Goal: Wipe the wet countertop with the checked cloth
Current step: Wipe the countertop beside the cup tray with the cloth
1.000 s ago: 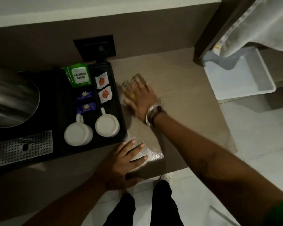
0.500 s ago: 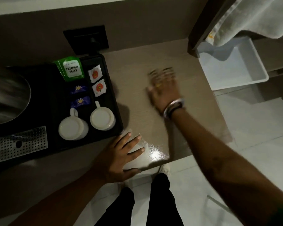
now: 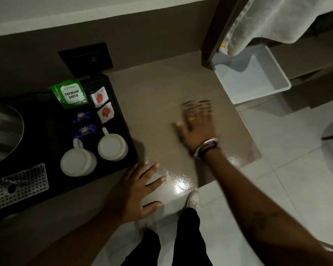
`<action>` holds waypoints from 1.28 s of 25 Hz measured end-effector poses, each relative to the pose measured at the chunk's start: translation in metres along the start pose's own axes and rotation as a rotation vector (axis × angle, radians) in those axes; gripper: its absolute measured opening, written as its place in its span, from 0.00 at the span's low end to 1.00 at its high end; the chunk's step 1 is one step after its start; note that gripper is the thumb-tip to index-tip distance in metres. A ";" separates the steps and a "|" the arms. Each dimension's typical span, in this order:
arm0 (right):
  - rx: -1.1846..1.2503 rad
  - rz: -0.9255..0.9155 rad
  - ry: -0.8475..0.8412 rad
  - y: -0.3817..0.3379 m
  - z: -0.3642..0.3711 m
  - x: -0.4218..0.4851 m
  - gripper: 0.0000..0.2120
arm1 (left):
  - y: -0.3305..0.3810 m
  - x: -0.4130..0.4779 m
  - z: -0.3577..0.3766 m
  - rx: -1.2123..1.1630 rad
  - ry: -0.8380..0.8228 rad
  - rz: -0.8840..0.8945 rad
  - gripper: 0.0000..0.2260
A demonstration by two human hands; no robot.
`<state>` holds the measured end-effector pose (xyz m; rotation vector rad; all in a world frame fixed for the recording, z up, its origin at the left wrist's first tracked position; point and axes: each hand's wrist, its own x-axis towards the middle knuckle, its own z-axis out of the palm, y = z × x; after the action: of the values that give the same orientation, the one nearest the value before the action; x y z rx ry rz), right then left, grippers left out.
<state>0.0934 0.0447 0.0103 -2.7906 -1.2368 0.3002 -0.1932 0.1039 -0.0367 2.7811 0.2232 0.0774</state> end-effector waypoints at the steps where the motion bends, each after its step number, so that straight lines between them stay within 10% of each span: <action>1: -0.003 -0.166 -0.039 -0.023 0.016 -0.031 0.37 | 0.001 -0.001 -0.002 0.004 -0.006 0.001 0.32; 4: -0.020 -0.397 -0.127 -0.008 0.037 -0.116 0.32 | 0.000 0.000 0.000 -0.008 -0.033 -0.010 0.31; 10: 0.090 0.298 0.026 0.104 -0.027 0.006 0.36 | 0.002 0.001 0.000 -0.032 -0.007 -0.005 0.31; 16: -0.025 -0.420 -0.111 -0.018 0.028 -0.060 0.33 | 0.003 0.001 -0.006 -0.006 -0.074 -0.042 0.31; 23: 0.033 0.040 -0.014 0.060 -0.027 0.080 0.37 | 0.001 0.002 -0.006 0.004 -0.051 0.003 0.31; 28: -0.116 -0.435 -0.062 -0.072 -0.003 0.136 0.33 | -0.001 0.003 -0.006 -0.059 -0.081 -0.009 0.31; 32: -0.167 -0.756 -0.163 -0.009 0.016 -0.009 0.30 | 0.004 0.003 -0.009 0.006 -0.065 0.012 0.31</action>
<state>0.0774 0.0439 -0.0022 -2.2051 -2.3061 0.3727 -0.1907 0.1042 -0.0266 2.7859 0.1909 -0.0107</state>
